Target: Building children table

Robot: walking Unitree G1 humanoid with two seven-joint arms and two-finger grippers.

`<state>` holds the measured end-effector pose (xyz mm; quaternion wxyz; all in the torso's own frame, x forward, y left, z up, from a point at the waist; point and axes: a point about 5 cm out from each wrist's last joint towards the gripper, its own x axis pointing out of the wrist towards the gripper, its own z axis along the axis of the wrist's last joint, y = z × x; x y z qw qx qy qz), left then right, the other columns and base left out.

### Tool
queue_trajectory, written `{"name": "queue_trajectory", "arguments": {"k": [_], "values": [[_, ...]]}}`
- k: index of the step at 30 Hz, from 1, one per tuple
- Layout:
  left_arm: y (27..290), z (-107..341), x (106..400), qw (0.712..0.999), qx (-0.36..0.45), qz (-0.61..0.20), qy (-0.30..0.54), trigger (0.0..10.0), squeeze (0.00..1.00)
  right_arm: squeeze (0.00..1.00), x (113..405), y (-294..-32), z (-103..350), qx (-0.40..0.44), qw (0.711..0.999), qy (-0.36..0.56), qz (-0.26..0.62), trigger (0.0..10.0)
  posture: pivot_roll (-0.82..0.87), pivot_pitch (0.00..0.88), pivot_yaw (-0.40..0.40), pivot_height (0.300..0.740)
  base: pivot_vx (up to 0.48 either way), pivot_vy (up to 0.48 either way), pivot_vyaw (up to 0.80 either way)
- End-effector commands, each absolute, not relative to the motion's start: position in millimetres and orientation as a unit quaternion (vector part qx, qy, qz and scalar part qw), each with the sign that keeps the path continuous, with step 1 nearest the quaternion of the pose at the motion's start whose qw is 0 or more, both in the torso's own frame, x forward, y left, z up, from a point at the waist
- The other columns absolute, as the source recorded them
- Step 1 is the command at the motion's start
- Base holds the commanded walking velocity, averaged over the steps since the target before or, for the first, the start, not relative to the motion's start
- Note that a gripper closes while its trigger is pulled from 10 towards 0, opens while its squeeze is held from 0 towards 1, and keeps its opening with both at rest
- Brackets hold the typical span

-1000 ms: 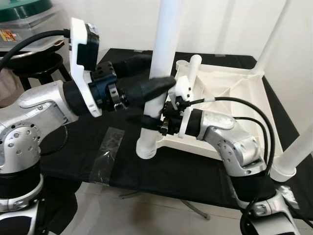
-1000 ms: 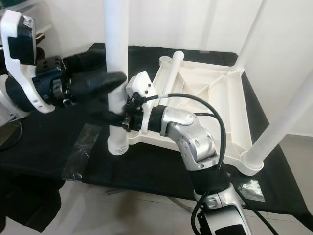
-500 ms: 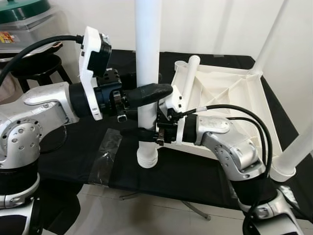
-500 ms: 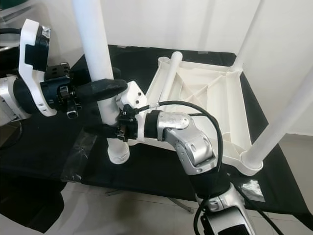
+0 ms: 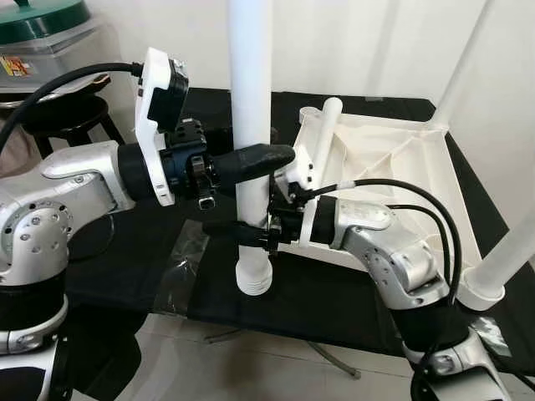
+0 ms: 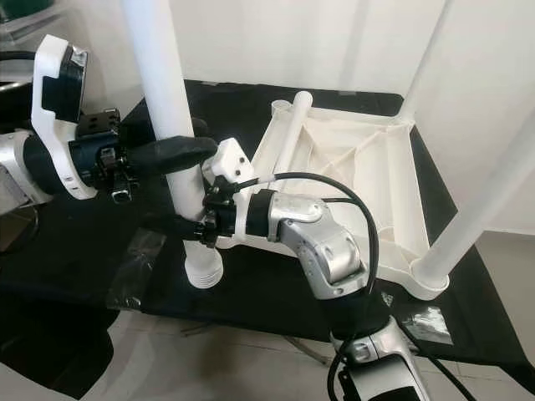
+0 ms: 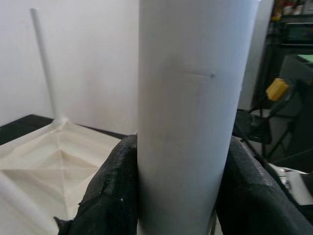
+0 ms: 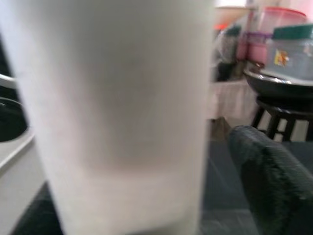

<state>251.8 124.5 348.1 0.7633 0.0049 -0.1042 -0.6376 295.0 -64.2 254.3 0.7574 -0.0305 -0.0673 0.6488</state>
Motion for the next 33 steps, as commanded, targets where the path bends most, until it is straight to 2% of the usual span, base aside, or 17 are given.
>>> {"name": "queue_trajectory", "arguments": {"k": [1, 2, 3, 4, 5, 7, 11, 12, 13, 23, 32, 33], "values": [[114.1, 348.6, 235.7, 0.679, 0.005, -0.730, -0.082, 0.0, 0.00, 0.85, 288.0, -67.0, 247.6, -0.036, 0.703, -0.053, 0.708, 10.0, 0.04, 0.039, -0.002, 0.740, 0.000, 0.000, 0.00], [114.1, 348.6, 235.7, 0.679, 0.005, -0.730, -0.082, 0.0, 0.00, 0.85, 288.0, -67.0, 247.6, -0.036, 0.703, -0.053, 0.708, 10.0, 0.04, 0.039, -0.002, 0.740, 0.000, 0.000, 0.00], [109.7, 346.8, 229.6, 0.637, 0.003, -0.768, -0.068, 0.0, 0.00, 0.13, 283.0, -67.7, 239.4, -0.066, 0.666, -0.024, 0.743, 10.0, 0.04, 0.038, -0.001, 0.740, 0.000, 0.000, 0.00], [106.6, 345.6, 225.0, 0.604, 0.002, -0.794, -0.060, 0.0, 0.00, 0.00, 279.1, -68.5, 232.9, -0.082, 0.637, 0.002, 0.766, 10.0, 0.03, 0.037, -0.004, 0.740, 0.000, 0.000, 0.00], [106.6, 345.6, 225.0, 0.604, 0.002, -0.794, -0.060, 0.0, 0.00, 0.00, 279.1, -68.5, 232.9, -0.082, 0.637, 0.002, 0.766, 10.0, 0.03, 0.037, -0.004, 0.740, 0.000, 0.000, 0.00], [99.2, 345.3, 217.8, 0.561, 0.004, -0.826, -0.059, 0.0, 0.00, 0.00, 274.3, -67.9, 226.2, -0.083, 0.602, 0.028, 0.794, 10.0, 0.03, 0.038, -0.003, 0.740, 0.000, 0.000, 0.00], [94.0, 346.3, 214.8, 0.542, 0.006, -0.838, -0.064, 0.0, 0.00, 0.00, 273.4, -66.1, 223.6, -0.077, 0.593, 0.031, 0.801, 10.0, 0.03, 0.038, -0.004, 0.740, 0.000, 0.000, 0.00], [91.7, 347.0, 214.6, 0.537, 0.007, -0.841, -0.068, 0.0, 0.00, 0.00, 273.5, -64.8, 223.1, -0.072, 0.592, 0.029, 0.802, 8.7, 0.03, 0.039, -0.003, 0.740, 0.000, 0.000, 0.00], [88.1, 348.5, 214.9, 0.532, 0.005, -0.843, -0.074, 0.0, 0.00, 0.00, 274.3, -61.9, 224.6, -0.060, 0.595, 0.018, 0.801, 0.2, 0.03, 0.040, 0.000, 0.740, 0.000, 0.000, 0.00], [85.1, 353.5, 217.9, 0.528, -0.003, -0.845, -0.085, 0.0, 0.00, 0.00, 273.6, -60.9, 228.8, -0.041, 0.587, -0.009, 0.809, 0.0, 0.03, 0.046, 0.008, 0.740, 0.000, 0.000, 0.00], [85.1, 359.5, 226.6, 0.548, -0.014, -0.830, -0.099, 0.0, 0.00, 0.00, 276.7, -62.8, 233.7, -0.031, 0.600, -0.030, 0.799, 0.0, 0.02, 0.049, 0.009, 0.740, 0.000, 0.000, 0.00], [84.8, 361.4, 231.4, 0.563, -0.015, -0.819, -0.105, 0.0, 0.00, 0.00, 278.7, -63.5, 235.1, -0.025, 0.610, -0.038, 0.791, 0.0, 0.02, 0.048, 0.009, 0.740, 0.000, 0.000, 0.00]]}}
